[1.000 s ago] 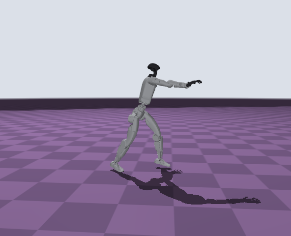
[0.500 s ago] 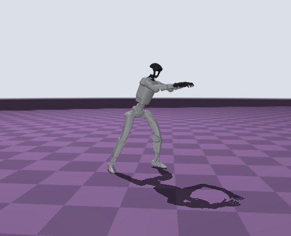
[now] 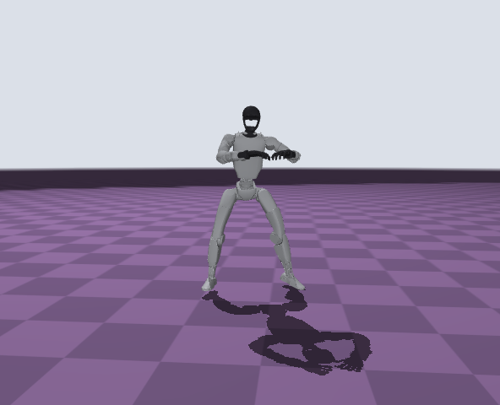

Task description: Kungfu

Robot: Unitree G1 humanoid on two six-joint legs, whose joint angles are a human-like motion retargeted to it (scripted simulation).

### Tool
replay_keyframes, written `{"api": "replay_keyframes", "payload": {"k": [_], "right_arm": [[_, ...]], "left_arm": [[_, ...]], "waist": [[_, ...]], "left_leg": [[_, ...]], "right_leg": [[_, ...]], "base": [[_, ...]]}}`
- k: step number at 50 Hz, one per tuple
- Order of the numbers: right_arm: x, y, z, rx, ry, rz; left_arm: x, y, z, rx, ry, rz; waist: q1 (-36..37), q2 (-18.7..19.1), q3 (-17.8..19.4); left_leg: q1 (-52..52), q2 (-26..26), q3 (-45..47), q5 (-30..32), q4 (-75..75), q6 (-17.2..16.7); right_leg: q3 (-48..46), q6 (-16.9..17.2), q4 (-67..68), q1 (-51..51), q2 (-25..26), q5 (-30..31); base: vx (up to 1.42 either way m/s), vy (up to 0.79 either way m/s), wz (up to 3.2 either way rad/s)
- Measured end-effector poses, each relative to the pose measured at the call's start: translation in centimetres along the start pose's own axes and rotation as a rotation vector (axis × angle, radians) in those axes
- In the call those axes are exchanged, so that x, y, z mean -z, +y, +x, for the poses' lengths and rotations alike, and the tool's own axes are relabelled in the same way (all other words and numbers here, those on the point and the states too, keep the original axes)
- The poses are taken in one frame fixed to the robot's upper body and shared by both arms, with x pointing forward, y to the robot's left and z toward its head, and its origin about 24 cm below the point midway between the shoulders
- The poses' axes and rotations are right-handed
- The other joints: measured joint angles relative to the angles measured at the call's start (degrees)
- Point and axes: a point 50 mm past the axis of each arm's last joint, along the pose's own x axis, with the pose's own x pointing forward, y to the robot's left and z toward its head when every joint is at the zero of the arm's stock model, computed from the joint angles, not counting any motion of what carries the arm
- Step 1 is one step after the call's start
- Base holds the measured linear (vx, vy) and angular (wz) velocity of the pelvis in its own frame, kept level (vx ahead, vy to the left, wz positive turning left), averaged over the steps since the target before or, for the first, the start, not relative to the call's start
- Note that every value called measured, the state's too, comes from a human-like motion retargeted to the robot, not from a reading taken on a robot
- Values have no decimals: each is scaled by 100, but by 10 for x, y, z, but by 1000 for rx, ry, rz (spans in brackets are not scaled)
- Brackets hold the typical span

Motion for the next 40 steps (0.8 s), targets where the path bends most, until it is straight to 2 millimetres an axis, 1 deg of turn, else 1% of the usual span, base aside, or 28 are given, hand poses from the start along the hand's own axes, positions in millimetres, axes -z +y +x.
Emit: {"api": "replay_keyframes", "payload": {"k": [2, 3, 5, 6, 7, 8, 9, 10, 11, 12, 13, 15, 18, 20, 22, 25, 27, 30, 33, 35, 38, 40], "right_arm": [[2, 26, -28, -31, 46, 76], [1, 42, -44, -55, 66, 124], [-5, 76, -81, -118, 116, 246], [-11, 94, -100, -159, 142, 320], [-18, 110, -121, -210, 167, 384], [-24, 124, -144, -281, 184, 434], [-29, 135, -165, -341, 197, 471], [-33, 142, -185, -395, 209, 501], [-38, 146, -204, -442, 204, 516], [-41, 148, -221, -482, 204, 529], [-42, 148, -236, -509, 214, 537], [-46, 144, -260, -532, 225, 552], [-51, 133, -282, -487, 257, 551], [-53, 127, -290, -438, 288, 543], [-56, 124, -296, -409, 323, 534], [-64, 125, -304, -397, 370, 530], [-68, 126, -306, -387, 400, 527], [-70, 127, -308, -381, 425, 532], [-70, 129, -309, -377, 464, 538], [-70, 128, -309, -371, 480, 543], [-72, 128, -311, -359, 511, 561], [-73, 127, -313, -350, 545, 581]], "left_arm": [[-23, -30, 11, 21, -43, -67], [-38, -49, 16, 43, -63, -117], [-73, -95, 22, 122, -89, -263], [-92, -122, 22, 179, -87, -347], [-114, -147, 22, 234, -89, -428], [-138, -169, 22, 286, -93, -505], [-162, -189, 21, 335, -86, -574], [-189, -207, 18, 385, -80, -639], [-216, -219, 17, 421, -60, -693], [-240, -227, 16, 453, -52, -733], [-254, -231, 14, 470, -50, -751], [-273, -233, 12, 477, -62, -748], [-283, -229, 16, 433, -115, -693], [-289, -223, 21, 389, -157, -666], [-292, -219, 23, 356, -201, -656], [-295, -218, 20, 353, -250, -650], [-294, -219, 18, 361, -286, -641], [-294, -217, 19, 371, -317, -642], [-293, -214, 20, 394, -384, -657], [-294, -211, 21, 408, -421, -675], [-296, -207, 22, 439, -476, -715], [-296, -204, 22, 469, -513, -746]], "waist": [[-50, -65, -71], [-16, -107, -93], [91, -61, -57], [114, 119, 28], [82, 306, 98], [-59, 505, 140], [-219, 691, 184], [-387, 869, 228], [-658, 1007, 274], [-923, 1135, 320], [-1177, 1244, 366], [-1550, 1420, 525], [-1830, 1495, 730], [-2012, 1515, 763], [-2112, 1531, 759], [-2129, 1540, 738], [-1957, 1541, 779], [-1997, 1503, 657], [-1836, 1459, 660], [-1849, 1411, 591], [-1805, 1342, 592], [-1692, 1295, 666]], "left_leg": [[18, -202, -504, 175, -119, 0], [154, -262, -732, 171, -203, 0], [549, -14, -883, -24, -388, 0], [731, 354, -790, -225, -412, 0], [861, 634, -624, -374, -462, 0], [883, 738, -313, -421, -564, 0], [852, 746, -185, -426, -667, 0], [793, 705, -150, -411, -770, 0], [654, 515, -163, -412, -815, 0], [519, 322, -168, -409, -864, 0], [389, 123, -156, -397, -922, 0], [268, -93, -80, -380, -1022, 0], [204, -272, 91, -348, -1103, 0], [86, -447, 135, -342, -1118, 0], [41, -536, 163, -369, -1117, 0], [65, -543, 235, -409, -1108, 0], [105, -415, 310, -447, -1067, 0], [78, -542, 262, -472, -1063, 0], [111, -497, 292, -527, -1026, 0], [70, -589, 237, -537, -1028, 0], [44, -611, 188, -571, -990, 0], [55, -531, 157, -618, -922, 0]], "right_leg": [[96, -80, 385, -392, -47, -220], [165, -132, 562, -537, 12, -349], [137, -275, 949, -647, 327, -702], [-56, -384, 1102, -545, 609, -901], [-218, -465, 1230, -481, 803, -1064], [-318, -489, 1305, -492, 821, -1155], [-367, -490, 1371, -556, 811, -1210], [-391, -479, 1432, -647, 787, -1246], [-248, -405, 1487, -825, 669, -1244], [-96, -331, 1536, -1013, 554, -1236], [74, -257, 1570, -1223, 446, -1216], [260, -217, 1633, -1486, 333, -1175], [474, -245, 1696, -1767, 299, -1072], [670, -213, 1728, -2024, 209, -975], [771, -220, 1761, -2182, 164, -915], [817, -223, 1786, -2274, 164, -871], [722, -232, 1615, -2177, 285, -749], [825, -182, 1672, -2274, 159, -751], [787, -149, 1512, -2144, 183, -660], [868, -87, 1516, -2178, 95, -651], [868, -19, 1404, -2059, 13, -602], [776, 17, 1231, -1847, 23, -529]], "base": [[-27, -33, -33], [-17, -43, -108], [-9, -53, -163], [-7, -56, -164], [-13, -39, -102], [-18, -10, -35], [-24, 11, 10], [-34, 26, 48], [-39, 36, 88], [-38, 36, 130], [-30, 28, 113], [-24, 23, 69], [-21, 19, 22], [-17, 19, 49], [-5, 5, 41], [1, 2, -15], [4, 6, -51], [8, 6, 28], [9, 7, -11], [8, 5, 18], [10, 6, 28], [9, 2, 15]]}}
